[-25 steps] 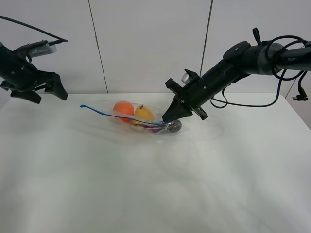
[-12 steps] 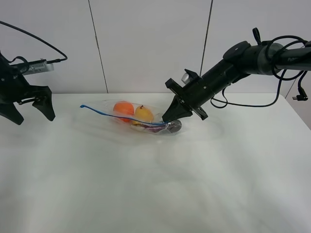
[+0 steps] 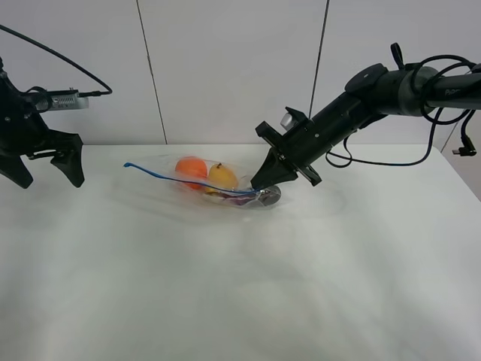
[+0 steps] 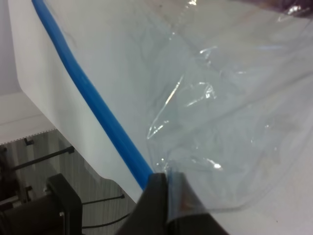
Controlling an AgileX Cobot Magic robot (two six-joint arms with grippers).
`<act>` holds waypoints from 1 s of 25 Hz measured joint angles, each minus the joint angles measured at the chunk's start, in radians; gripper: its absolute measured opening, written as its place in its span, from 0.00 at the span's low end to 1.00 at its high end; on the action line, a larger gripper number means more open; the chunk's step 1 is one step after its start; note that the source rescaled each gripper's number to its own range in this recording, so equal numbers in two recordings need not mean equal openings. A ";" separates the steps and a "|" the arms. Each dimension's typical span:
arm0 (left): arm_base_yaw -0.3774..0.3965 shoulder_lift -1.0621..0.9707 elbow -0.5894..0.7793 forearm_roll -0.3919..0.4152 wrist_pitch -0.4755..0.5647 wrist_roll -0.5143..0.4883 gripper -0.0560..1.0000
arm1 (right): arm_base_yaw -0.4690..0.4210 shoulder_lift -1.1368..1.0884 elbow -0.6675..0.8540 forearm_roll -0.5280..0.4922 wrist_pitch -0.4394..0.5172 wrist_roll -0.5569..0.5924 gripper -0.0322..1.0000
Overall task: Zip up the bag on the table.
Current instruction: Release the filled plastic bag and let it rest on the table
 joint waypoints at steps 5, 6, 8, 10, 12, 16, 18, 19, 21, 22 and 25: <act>0.000 -0.122 0.113 0.007 0.000 -0.011 1.00 | 0.000 0.000 0.000 0.000 0.000 0.000 0.03; 0.000 -0.152 0.149 0.012 0.000 -0.012 1.00 | 0.000 0.000 0.000 0.000 0.000 0.000 0.03; 0.000 -0.231 0.219 0.022 0.000 -0.014 1.00 | 0.000 0.000 0.000 0.000 0.000 0.000 0.03; 0.000 -0.309 0.290 0.024 0.001 -0.014 1.00 | 0.000 0.000 0.000 0.000 0.000 0.000 0.03; 0.000 -0.400 0.370 0.024 0.001 -0.015 1.00 | 0.000 0.000 0.000 0.000 0.000 0.000 0.03; 0.000 -0.574 0.526 0.024 0.001 -0.017 1.00 | 0.000 0.000 0.000 0.000 0.000 0.000 0.03; 0.000 -0.654 0.601 0.024 0.001 -0.030 1.00 | 0.000 0.000 0.000 0.000 0.000 0.000 0.03; 0.000 -0.697 0.641 0.024 0.001 -0.034 1.00 | 0.000 0.000 0.000 0.000 0.000 0.000 0.03; 0.000 -0.777 0.712 0.024 0.002 -0.041 1.00 | 0.000 0.000 0.000 0.000 0.000 0.000 0.03; 0.000 -0.819 0.748 0.024 0.002 -0.043 1.00 | 0.000 0.000 0.000 0.000 0.000 0.000 0.03; 0.000 -0.934 0.845 0.024 -0.014 -0.044 1.00 | 0.000 0.000 0.000 0.000 0.000 0.000 0.03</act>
